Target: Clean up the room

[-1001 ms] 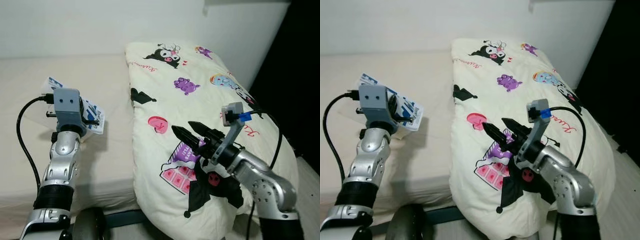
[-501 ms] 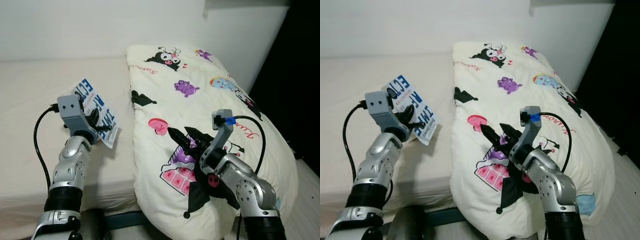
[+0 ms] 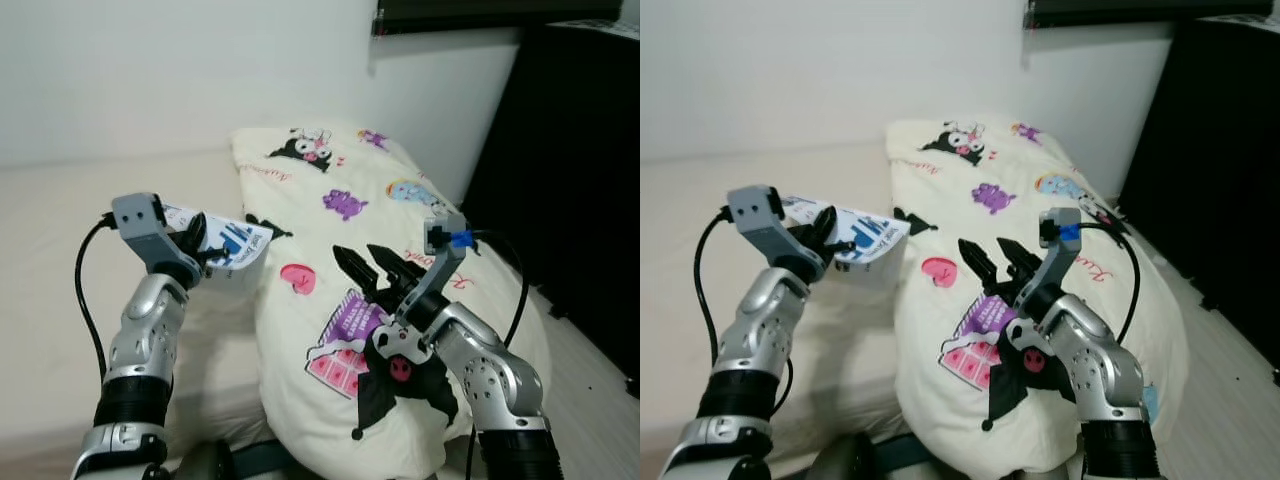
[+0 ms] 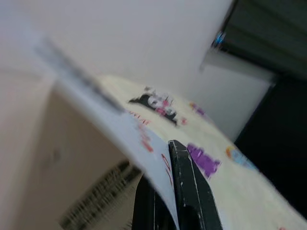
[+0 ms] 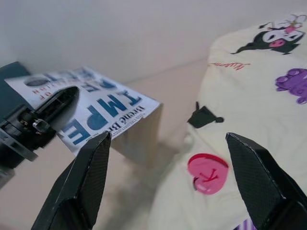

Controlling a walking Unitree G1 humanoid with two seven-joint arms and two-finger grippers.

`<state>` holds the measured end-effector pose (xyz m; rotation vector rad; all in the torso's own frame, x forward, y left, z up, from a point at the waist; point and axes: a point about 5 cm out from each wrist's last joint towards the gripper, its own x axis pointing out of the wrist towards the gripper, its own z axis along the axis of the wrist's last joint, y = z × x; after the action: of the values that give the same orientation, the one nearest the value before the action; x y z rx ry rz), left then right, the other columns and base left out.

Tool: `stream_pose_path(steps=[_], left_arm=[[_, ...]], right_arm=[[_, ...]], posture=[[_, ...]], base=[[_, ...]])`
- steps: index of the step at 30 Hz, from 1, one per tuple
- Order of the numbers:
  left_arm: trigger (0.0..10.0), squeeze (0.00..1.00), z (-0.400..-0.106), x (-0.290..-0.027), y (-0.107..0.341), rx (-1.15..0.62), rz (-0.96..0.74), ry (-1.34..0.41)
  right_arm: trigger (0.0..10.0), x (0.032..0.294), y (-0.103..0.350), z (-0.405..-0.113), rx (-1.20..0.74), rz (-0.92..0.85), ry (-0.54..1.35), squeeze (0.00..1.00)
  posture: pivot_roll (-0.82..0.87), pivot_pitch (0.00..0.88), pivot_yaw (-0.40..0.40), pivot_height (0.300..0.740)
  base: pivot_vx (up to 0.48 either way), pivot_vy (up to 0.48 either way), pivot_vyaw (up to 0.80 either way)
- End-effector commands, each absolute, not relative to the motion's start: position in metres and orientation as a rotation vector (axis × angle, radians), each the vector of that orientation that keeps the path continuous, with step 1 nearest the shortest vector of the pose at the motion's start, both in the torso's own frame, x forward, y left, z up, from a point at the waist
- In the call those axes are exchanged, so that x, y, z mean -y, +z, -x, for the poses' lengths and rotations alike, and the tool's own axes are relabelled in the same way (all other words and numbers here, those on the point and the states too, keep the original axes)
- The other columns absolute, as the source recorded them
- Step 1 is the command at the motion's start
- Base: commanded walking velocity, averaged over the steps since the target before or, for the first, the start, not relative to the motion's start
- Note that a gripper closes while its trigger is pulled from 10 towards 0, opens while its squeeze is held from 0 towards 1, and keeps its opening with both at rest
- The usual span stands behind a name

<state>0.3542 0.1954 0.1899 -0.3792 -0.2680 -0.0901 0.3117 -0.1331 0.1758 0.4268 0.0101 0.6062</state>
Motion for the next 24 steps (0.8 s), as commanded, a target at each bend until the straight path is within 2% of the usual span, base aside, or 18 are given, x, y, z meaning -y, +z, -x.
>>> stream_pose_path(steps=[1, 8, 15, 19, 24], left_arm=[[10.0, 0.0, -0.354, -0.2, 0.209, 0.352, 0.417, -0.115], [10.0, 0.0, -0.348, -0.2, 0.243, 0.492, 0.483, -0.282], [10.0, 0.0, -0.345, -0.194, 0.251, 0.52, 0.493, -0.394], [10.0, 0.0, -0.337, -0.188, 0.257, 0.544, 0.506, -0.546], [10.0, 0.0, -0.332, -0.186, 0.259, 0.55, 0.517, -0.609]], right_arm=[[10.0, 0.132, 0.181, -0.312, 0.028, -0.457, 0.622, 0.0], [10.0, 0.133, 0.193, -0.311, 0.107, -0.526, 0.653, 0.0], [10.0, 0.134, 0.196, -0.31, 0.128, -0.544, 0.657, 0.0], [10.0, 0.136, 0.202, -0.308, 0.162, -0.566, 0.677, 0.0], [10.0, 0.138, 0.207, -0.306, 0.189, -0.579, 0.698, 0.0]], posture=[[0.06, 0.029, -0.023, 0.59], [0.06, 0.029, -0.023, 0.61], [0.06, 0.027, -0.026, 0.625], [0.06, 0.027, -0.026, 0.64], [0.05, 0.031, -0.027, 0.65]], base=[[0.0, 0.0, 0.0], [0.0, 0.0, 0.0], [0.0, 0.0, 0.0], [0.0, 0.0, 0.0], [0.0, 0.0, 0.0]])
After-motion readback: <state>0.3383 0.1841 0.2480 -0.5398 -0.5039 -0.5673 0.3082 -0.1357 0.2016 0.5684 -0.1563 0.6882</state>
